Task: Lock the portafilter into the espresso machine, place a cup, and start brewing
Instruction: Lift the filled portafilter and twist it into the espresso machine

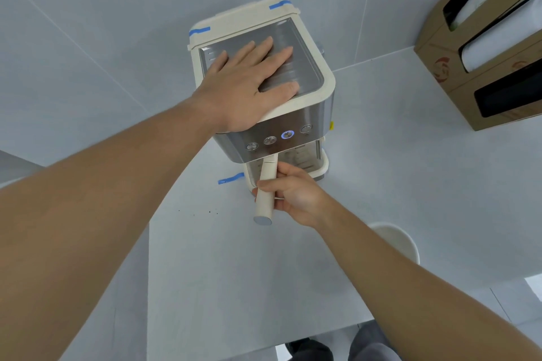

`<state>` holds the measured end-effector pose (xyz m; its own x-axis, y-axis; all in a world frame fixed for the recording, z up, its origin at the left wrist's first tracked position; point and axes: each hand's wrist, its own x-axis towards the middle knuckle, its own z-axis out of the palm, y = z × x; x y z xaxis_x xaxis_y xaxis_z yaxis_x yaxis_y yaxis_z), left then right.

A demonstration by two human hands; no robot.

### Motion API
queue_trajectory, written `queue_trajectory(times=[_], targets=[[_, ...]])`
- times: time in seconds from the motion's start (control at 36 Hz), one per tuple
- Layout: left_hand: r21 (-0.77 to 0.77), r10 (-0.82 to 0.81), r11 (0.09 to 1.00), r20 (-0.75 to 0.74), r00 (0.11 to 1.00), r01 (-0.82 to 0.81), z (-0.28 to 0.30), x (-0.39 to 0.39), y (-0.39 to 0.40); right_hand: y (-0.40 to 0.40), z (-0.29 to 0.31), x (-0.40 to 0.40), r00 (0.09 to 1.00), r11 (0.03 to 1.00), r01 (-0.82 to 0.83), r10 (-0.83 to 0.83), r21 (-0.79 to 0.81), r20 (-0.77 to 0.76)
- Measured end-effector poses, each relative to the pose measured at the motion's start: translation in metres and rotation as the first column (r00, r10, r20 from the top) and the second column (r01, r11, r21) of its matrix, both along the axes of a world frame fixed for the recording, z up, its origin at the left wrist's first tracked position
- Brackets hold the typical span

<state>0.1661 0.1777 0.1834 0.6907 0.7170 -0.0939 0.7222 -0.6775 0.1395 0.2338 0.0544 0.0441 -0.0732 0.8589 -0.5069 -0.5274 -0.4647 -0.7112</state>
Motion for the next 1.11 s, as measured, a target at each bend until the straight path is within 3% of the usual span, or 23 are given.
queue_trajectory(times=[0.83,1.11], targets=[[-0.009,0.02,1.0,0.054,0.998,-0.019,0.002,0.003,-0.001,0.031,-0.006,-0.068,0.954,0.973,0.229,-0.224,0.001,-0.2],[-0.019,0.023,1.0,0.069,0.997,-0.022,0.001,0.001,-0.001,0.033,-0.002,-0.069,0.954,0.973,0.23,-0.22,0.027,-0.206]])
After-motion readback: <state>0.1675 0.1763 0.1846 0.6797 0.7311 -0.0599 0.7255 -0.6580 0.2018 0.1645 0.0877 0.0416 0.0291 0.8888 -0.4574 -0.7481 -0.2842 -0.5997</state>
